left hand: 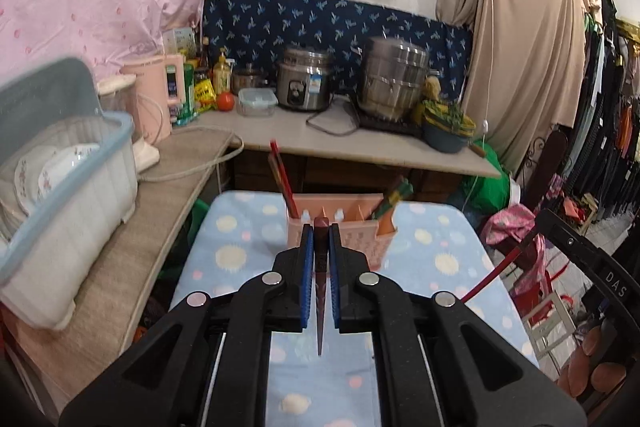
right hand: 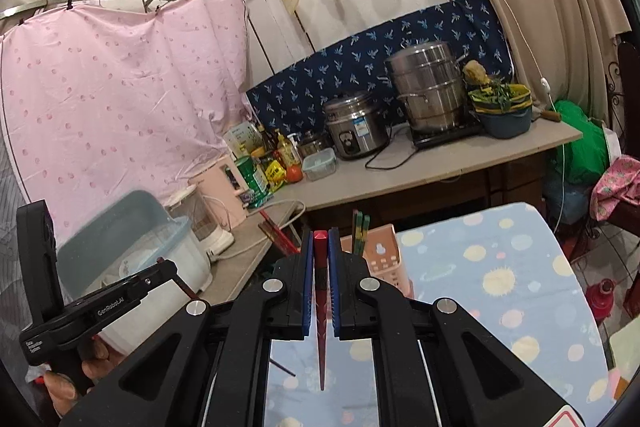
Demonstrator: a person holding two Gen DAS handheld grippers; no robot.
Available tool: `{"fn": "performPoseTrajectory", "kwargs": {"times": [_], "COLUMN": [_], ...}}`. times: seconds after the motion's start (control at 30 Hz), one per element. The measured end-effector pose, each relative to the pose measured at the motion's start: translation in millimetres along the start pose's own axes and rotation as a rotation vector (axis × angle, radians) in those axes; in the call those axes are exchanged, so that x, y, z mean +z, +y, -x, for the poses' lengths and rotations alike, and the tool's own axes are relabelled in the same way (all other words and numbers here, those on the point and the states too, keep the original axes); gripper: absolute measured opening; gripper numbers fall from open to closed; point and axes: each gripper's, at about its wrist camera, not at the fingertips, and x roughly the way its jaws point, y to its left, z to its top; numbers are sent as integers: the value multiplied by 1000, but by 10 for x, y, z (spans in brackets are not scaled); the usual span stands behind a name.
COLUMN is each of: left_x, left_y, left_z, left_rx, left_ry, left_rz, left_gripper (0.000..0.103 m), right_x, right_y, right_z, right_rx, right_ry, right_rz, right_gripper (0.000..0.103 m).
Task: Organize utensils
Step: 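Lift both red chopsticks and carry them over the pink basket, then open both tools to drop the red chopsticks into the basket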
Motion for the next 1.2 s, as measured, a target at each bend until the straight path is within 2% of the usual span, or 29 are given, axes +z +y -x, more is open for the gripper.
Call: {"fn": "performPoseTrajectory", "kwargs": {"times": [0.3,0.43,0.53,0.7,0.83,1.2], "left_x": [819,1051,1193,1223,1125,777], "left_y": [-47,-43,0,42,90,71], "left_z": [-225,-401,-599,-928,-1208,-1677], "left_rx": [29,40,46,55,48,65], "left_ry": [-149,-196,-209,-188,-138,-45], "left_rz": [9,24,39,42,54,31], "left_gripper": [7,7,7,7,7,8], "right_x": [761,958,975,882,706,329], "right_y": [111,143,102,-81,-209,-313], "right_z": [-621,-901,-1117,-1518,-1792,-2187], "right_rx": [26,15,-2,-36,-43,-20], "right_ry": [-79,-107,-101,-46,21,153], "right_rz": [26,44,46,34,12,-6], "right_gripper": [7,7,7,7,7,8]}}
